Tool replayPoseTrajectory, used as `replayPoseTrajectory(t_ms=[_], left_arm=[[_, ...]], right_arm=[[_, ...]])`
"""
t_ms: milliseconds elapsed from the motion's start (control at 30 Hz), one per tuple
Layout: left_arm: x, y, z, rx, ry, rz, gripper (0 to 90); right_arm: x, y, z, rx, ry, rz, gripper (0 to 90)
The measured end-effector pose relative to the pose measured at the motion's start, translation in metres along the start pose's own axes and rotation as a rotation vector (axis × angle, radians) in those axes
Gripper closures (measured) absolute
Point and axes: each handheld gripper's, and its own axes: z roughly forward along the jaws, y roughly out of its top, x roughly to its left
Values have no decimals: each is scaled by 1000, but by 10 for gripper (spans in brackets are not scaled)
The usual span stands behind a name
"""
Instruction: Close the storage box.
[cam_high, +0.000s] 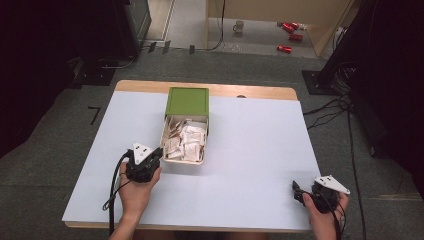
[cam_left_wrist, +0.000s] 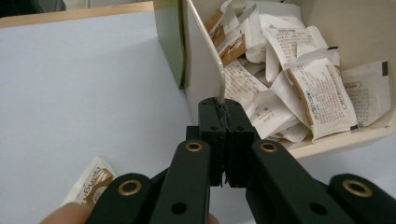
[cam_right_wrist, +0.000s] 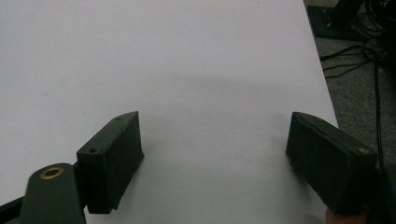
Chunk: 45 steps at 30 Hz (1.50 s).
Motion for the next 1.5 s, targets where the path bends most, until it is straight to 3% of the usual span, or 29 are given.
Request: replayPoseTrajectory(t_ms=[233,567,733,1500], left_arm=[[2,2,1,4,-11,-18,900],[4,9,3,2,-55,-90,900],[0,14,6,2,-41,-92,900],[7,32,29,20,-17,-97,900]], right_arm=[[0,0,0,0,-1,-2,178],[0,0,0,0,0,1,178],[0,0,0,0,0,1,178],[0,0,0,-1,1,2,178]])
